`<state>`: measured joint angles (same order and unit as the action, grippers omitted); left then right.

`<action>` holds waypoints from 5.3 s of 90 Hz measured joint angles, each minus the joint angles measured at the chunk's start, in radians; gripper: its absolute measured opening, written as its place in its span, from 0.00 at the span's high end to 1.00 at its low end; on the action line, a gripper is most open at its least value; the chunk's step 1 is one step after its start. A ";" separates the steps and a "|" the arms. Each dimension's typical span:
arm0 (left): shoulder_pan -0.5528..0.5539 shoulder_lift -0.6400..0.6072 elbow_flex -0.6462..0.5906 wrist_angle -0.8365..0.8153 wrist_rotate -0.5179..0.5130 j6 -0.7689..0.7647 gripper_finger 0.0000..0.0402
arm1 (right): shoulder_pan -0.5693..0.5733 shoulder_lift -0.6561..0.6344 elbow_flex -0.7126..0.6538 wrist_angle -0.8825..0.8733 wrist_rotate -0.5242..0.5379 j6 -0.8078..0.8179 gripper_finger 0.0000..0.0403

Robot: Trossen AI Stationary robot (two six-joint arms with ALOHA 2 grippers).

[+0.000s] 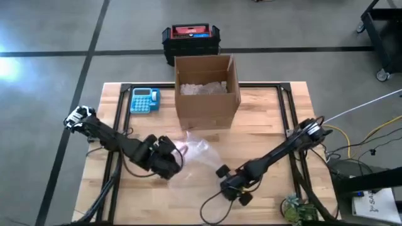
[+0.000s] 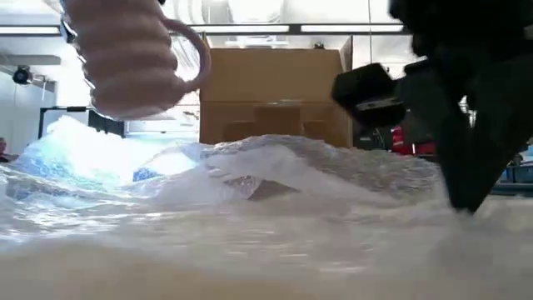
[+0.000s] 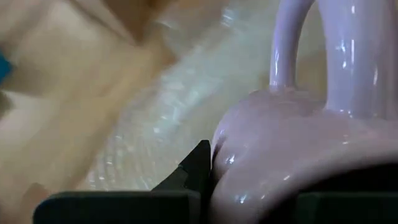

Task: Wrap mug
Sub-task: Wrap the purple mug with bubble wrap

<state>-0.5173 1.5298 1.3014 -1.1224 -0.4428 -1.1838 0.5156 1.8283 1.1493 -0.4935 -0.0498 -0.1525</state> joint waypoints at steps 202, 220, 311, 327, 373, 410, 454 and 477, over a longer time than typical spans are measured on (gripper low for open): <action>-0.018 0.371 0.017 0.594 0.059 0.156 0.93 | 0.089 -0.279 -0.373 0.393 0.309 0.203 1.00; -0.016 0.345 0.124 0.202 -0.034 0.117 0.93 | 0.104 -0.124 -0.370 0.396 0.131 0.218 1.00; 0.041 0.287 0.350 -0.240 -0.135 0.160 0.93 | 0.283 -0.343 -0.374 0.022 -0.030 0.315 1.00; 0.004 0.286 0.434 -0.221 -0.128 0.183 0.93 | 0.281 -0.420 -0.373 0.044 -0.021 0.325 1.00; -0.008 0.272 0.453 -0.256 -0.115 0.208 0.93 | 0.031 -0.470 -0.371 0.385 0.279 0.125 0.75; -0.012 0.272 0.451 -0.253 -0.107 0.223 0.93 | -0.109 -0.287 -0.372 0.410 0.129 0.101 0.46; -0.016 0.273 0.494 -0.248 -0.062 0.236 0.93 | -0.103 -0.369 -0.256 0.293 0.231 0.034 0.95; -0.025 0.267 0.724 -0.268 -0.129 0.328 0.93 | -0.140 -0.386 -0.091 0.154 0.596 -0.024 0.99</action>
<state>-0.5418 1.7967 2.0252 -1.3903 -0.5719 -0.8561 0.3755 1.4426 1.0588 -0.3392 0.5462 -0.1764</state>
